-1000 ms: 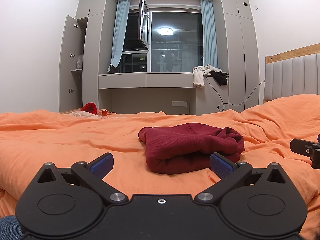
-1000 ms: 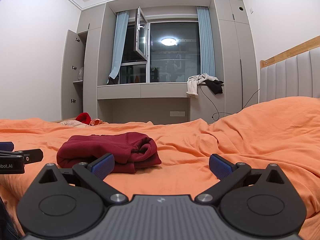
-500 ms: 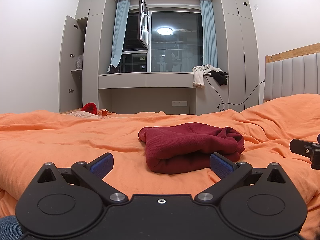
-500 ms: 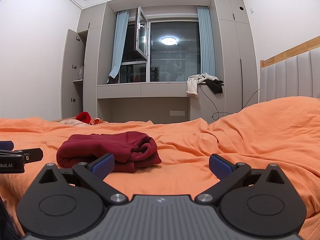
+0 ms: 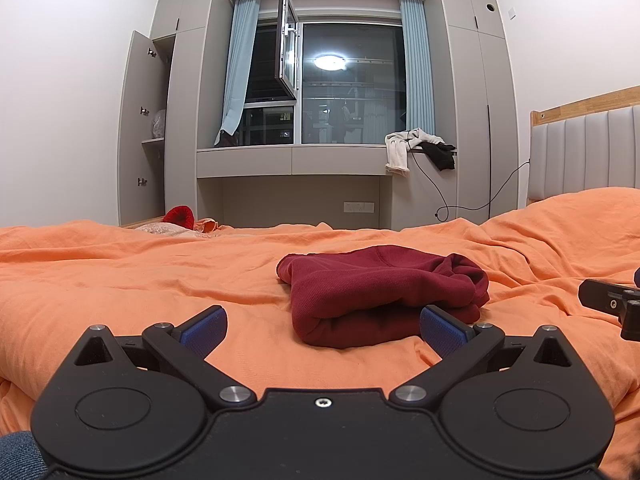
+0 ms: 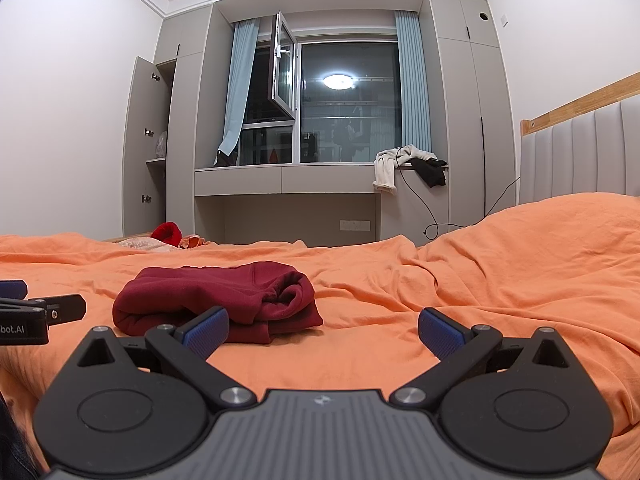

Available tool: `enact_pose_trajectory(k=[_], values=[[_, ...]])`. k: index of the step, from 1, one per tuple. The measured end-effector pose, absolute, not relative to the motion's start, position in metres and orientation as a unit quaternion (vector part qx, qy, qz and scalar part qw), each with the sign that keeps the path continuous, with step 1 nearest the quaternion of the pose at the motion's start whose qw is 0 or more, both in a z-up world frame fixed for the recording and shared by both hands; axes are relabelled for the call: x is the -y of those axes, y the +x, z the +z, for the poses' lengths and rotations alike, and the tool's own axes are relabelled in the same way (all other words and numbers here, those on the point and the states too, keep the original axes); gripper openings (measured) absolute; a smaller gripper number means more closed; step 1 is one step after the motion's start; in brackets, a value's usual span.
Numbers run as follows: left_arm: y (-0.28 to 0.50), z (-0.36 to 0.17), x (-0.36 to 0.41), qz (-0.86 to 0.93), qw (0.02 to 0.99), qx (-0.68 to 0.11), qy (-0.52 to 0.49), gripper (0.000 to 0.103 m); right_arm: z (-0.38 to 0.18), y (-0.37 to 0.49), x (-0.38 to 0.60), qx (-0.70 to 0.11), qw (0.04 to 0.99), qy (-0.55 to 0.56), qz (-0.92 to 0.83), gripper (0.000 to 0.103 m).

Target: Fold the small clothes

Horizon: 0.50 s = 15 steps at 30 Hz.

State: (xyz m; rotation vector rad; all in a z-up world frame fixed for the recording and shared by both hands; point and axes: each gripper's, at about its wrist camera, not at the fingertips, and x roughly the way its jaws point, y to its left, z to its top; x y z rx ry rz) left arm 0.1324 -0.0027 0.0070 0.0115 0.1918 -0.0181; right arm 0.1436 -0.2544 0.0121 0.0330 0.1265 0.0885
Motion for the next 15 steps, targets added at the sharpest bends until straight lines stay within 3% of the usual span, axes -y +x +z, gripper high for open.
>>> enact_pose_trajectory(k=[15], values=[[0.1319, 0.0081, 0.0018, -0.009, 0.995, -0.097, 0.006, 0.102, 0.0109, 0.1423, 0.2552, -0.064, 0.997, 0.016, 0.044, 0.103]])
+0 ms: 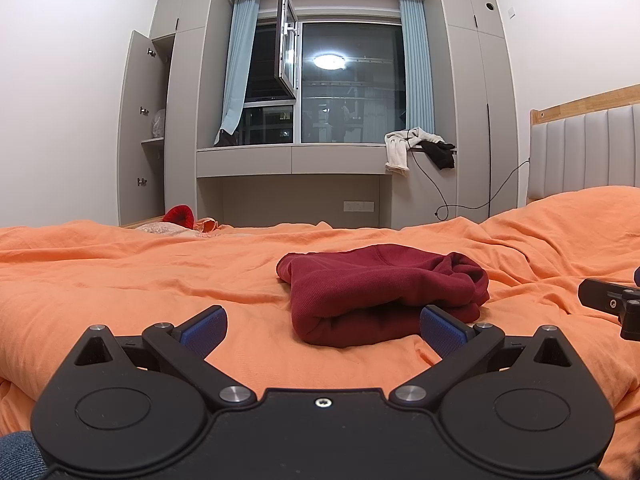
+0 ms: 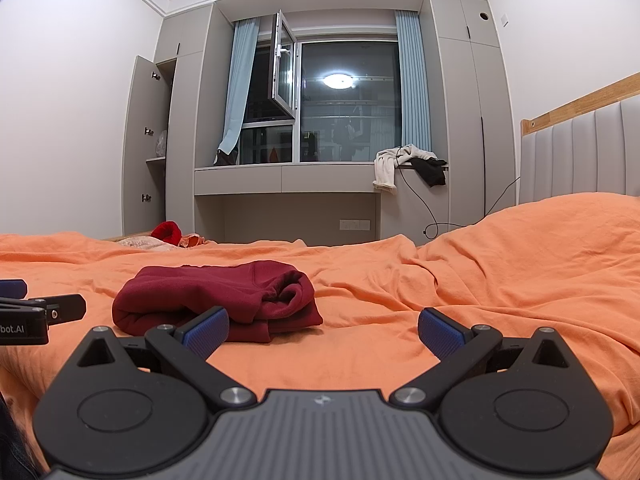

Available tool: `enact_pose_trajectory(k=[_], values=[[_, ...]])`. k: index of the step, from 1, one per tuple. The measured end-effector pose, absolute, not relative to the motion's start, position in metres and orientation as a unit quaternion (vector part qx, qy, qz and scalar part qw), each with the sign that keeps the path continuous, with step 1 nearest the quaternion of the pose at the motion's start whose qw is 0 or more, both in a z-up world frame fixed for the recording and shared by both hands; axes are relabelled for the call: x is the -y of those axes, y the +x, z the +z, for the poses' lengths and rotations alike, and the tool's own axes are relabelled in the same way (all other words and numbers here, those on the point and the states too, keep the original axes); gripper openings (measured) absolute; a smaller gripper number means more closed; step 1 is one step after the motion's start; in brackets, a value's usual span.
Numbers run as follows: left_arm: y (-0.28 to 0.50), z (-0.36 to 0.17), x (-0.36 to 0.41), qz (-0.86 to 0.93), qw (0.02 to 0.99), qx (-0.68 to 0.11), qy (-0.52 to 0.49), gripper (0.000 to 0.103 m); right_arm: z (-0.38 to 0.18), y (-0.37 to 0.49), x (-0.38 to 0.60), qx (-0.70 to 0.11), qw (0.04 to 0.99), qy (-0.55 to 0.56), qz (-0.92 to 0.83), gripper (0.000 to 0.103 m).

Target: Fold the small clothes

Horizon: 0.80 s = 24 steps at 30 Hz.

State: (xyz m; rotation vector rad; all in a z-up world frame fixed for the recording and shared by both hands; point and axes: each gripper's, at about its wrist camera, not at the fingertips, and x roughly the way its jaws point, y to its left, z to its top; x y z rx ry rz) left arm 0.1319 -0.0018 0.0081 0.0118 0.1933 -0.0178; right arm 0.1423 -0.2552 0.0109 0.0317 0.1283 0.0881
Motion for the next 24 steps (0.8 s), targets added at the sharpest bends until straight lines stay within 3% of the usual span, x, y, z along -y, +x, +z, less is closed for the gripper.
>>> enact_pose_trajectory(k=[24], values=[[0.1345, 0.0038, 0.0025, -0.037, 0.993, -0.111, 0.010, 0.102, 0.0065, 0.1409, 0.2559, -0.073, 0.996, 0.013, 0.045, 0.103]])
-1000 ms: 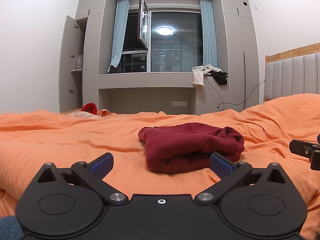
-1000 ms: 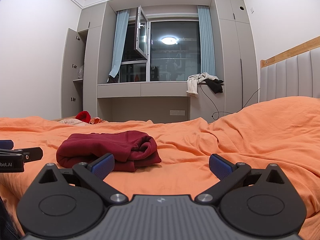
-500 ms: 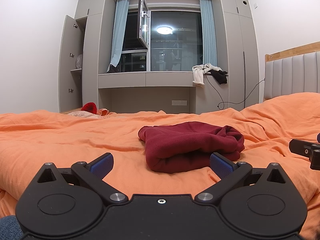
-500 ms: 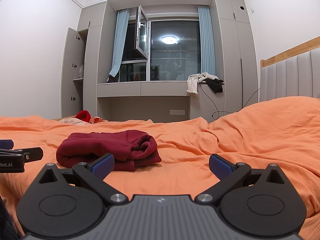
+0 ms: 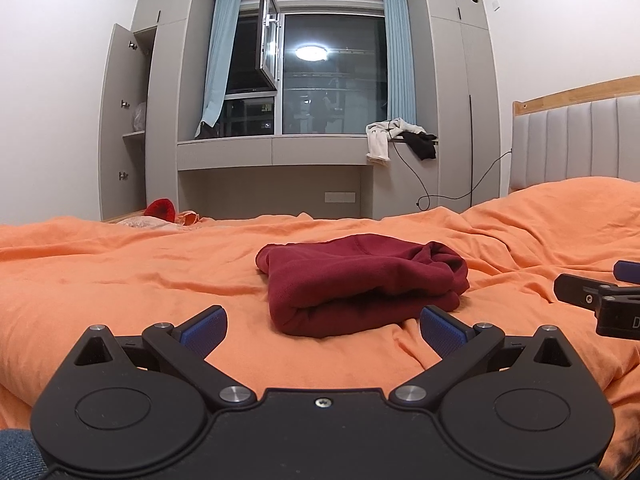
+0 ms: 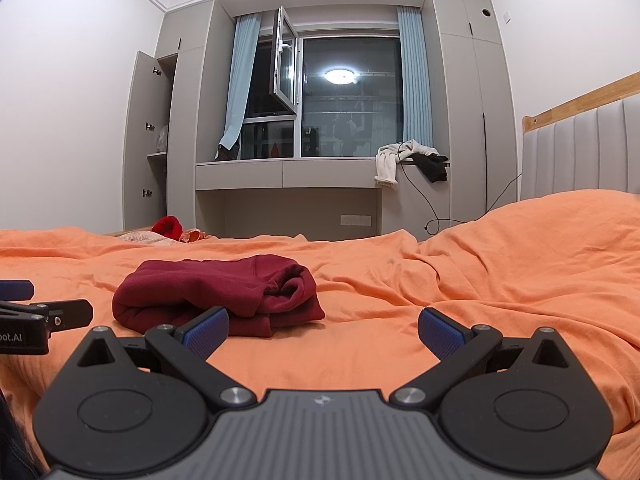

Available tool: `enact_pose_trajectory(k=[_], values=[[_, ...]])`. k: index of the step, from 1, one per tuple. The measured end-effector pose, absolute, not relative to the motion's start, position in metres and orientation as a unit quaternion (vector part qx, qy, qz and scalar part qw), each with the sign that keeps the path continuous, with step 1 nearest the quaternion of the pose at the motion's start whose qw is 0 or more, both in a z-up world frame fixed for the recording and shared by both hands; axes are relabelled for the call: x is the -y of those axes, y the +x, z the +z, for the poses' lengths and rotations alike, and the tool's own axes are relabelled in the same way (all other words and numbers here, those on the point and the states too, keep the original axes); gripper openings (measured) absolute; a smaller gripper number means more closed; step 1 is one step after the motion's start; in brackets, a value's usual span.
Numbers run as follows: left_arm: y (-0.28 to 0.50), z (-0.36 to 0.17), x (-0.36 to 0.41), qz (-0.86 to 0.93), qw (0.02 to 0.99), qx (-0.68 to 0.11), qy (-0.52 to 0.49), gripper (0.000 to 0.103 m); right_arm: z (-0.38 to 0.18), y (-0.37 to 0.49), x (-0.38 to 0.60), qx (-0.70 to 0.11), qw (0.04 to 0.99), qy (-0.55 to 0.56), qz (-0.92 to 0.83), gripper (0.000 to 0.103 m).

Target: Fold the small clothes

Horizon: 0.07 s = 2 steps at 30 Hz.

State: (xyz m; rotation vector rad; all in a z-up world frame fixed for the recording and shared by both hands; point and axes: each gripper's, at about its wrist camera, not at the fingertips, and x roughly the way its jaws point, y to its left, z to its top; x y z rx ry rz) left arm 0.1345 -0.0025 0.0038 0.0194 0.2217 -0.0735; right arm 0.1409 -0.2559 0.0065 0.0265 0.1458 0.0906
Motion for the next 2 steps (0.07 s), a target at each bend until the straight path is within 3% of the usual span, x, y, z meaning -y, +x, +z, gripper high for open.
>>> enact_pose_trajectory(k=[2], values=[[0.1349, 0.0044, 0.0025, -0.034, 0.993, -0.113, 0.009, 0.102, 0.0066, 0.1404, 0.2563, -0.073, 0.996, 0.013, 0.045, 0.103]])
